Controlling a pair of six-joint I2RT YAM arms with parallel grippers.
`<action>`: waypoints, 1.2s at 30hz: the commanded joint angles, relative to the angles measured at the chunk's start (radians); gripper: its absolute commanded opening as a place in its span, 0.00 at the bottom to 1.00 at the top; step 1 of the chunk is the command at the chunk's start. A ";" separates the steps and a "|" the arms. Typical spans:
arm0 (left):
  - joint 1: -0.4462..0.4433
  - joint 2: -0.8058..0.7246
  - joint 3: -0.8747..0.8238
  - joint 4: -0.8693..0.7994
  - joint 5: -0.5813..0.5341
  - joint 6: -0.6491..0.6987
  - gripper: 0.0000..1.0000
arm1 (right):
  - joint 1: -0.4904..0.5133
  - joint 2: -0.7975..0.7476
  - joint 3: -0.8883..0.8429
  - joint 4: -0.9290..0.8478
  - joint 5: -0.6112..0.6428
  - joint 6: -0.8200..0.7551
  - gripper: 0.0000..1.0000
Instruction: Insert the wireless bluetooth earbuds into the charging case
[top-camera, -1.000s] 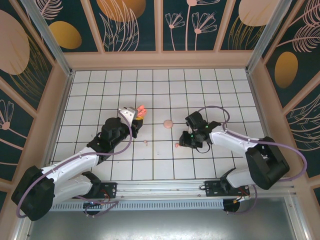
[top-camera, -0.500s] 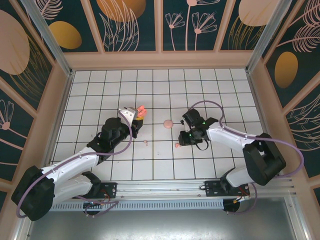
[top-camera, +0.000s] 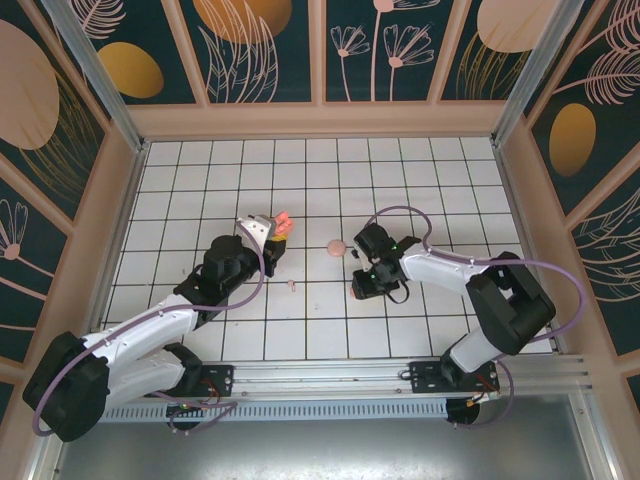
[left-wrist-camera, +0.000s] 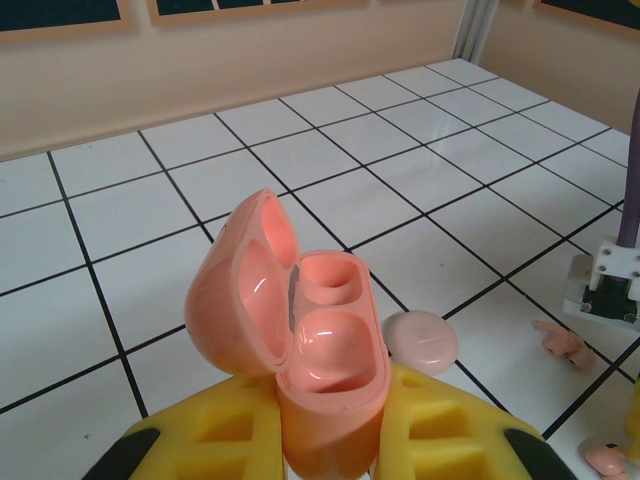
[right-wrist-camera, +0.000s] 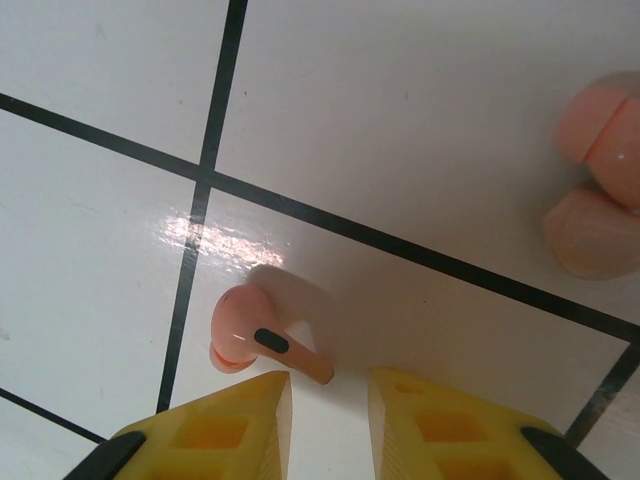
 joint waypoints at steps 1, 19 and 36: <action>-0.006 -0.009 0.025 -0.003 0.004 0.005 0.09 | 0.009 0.015 0.025 0.020 0.020 -0.021 0.27; -0.005 -0.007 0.029 -0.013 0.006 -0.001 0.09 | 0.011 0.058 0.042 0.060 0.038 -0.054 0.30; -0.006 -0.011 0.029 -0.018 0.012 0.000 0.09 | 0.026 -0.195 0.054 0.066 -0.066 -0.532 0.40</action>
